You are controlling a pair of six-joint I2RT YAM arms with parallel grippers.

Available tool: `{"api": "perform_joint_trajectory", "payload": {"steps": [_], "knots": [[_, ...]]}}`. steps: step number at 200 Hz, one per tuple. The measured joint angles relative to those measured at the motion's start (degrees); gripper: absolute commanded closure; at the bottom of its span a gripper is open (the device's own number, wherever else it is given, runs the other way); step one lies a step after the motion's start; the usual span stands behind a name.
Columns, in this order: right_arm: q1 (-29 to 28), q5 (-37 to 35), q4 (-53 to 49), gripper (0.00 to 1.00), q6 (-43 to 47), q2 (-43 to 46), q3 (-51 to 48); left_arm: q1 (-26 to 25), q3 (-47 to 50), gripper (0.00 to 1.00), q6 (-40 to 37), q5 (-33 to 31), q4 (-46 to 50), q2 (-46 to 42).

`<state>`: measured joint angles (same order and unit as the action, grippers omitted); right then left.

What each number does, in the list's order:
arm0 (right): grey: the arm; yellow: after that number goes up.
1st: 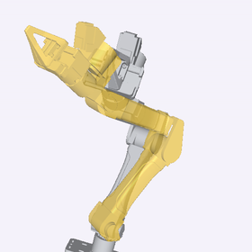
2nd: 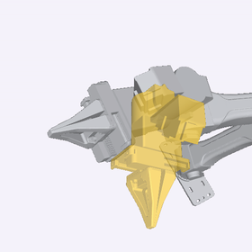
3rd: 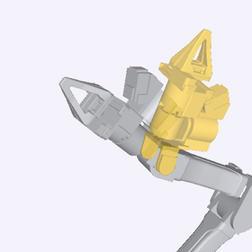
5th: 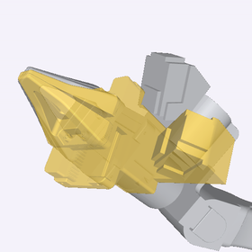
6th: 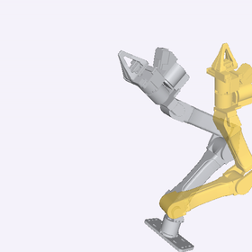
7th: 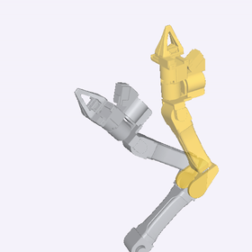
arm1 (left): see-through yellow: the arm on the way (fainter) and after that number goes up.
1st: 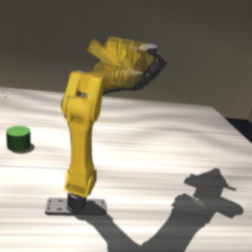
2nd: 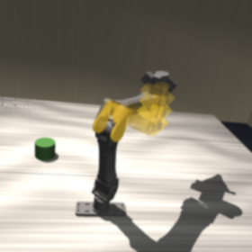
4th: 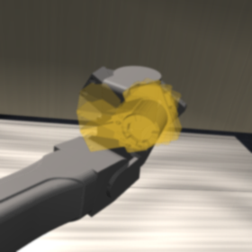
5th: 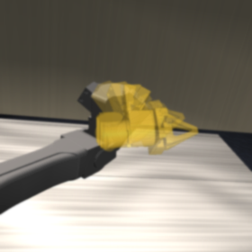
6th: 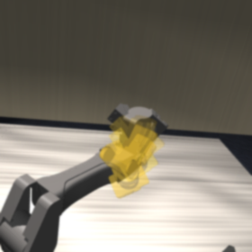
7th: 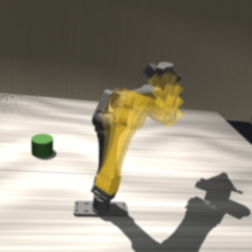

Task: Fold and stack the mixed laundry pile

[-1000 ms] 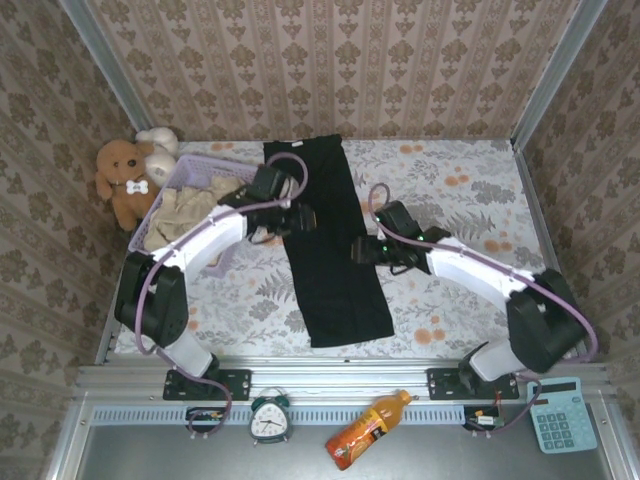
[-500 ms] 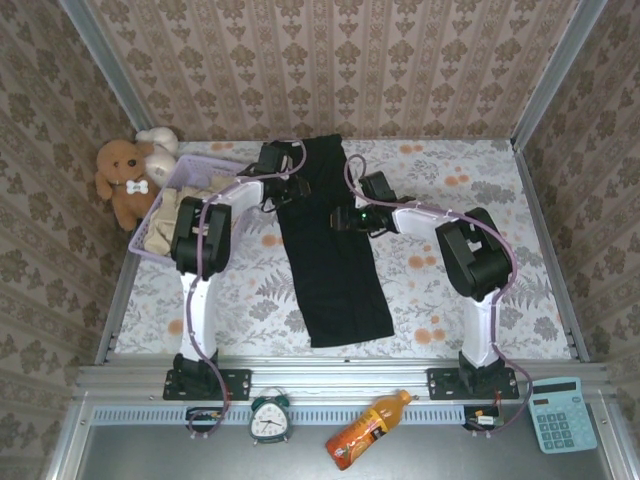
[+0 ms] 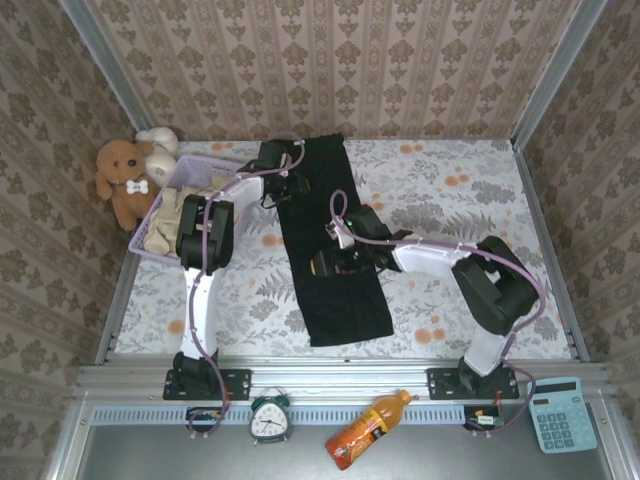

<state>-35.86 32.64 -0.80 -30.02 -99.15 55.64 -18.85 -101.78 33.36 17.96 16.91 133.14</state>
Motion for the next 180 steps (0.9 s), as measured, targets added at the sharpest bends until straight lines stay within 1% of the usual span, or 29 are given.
{"api": "perform_joint_trajectory", "payload": {"steps": [21, 59, 72, 97, 113, 136, 161, 180], "knots": [[1.33, -2.67, -2.54, 0.41, 0.17, 2.71, -0.72, 0.17, -0.20, 0.60, 0.00, 0.15, 0.59, 0.00], [4.00, -13.14, -6.75, 0.40, 2.84, 2.40, 2.12, 0.20, -0.33, 0.60, 0.00, 0.20, 1.07, 0.00], [4.15, -14.73, -6.73, 0.40, 3.39, 1.05, 2.69, 0.20, -0.33, 0.60, 0.00, 0.20, 1.07, 0.00], [3.72, -14.62, -6.64, 0.40, 3.96, -2.71, 2.75, 0.20, -0.33, 0.60, 0.00, 0.22, 1.07, 0.00], [2.34, -13.97, -6.38, 0.40, 3.93, -4.46, 2.60, 0.20, -0.33, 0.60, 0.00, 0.24, 1.09, 0.00], [-1.40, -11.74, -5.64, 0.39, 2.40, -3.87, 2.29, 0.26, -0.33, 0.60, 0.00, 0.24, 1.11, 0.00], [-7.96, -9.81, -5.46, 0.37, -0.26, 1.01, 1.64, 0.59, -0.35, 0.60, 0.00, 0.33, 1.53, 0.00], [-11.47, -9.01, -5.57, 0.37, -1.57, 5.79, 1.62, 0.87, -0.50, 0.60, 0.00, 0.55, 1.95, 0.00]]}}
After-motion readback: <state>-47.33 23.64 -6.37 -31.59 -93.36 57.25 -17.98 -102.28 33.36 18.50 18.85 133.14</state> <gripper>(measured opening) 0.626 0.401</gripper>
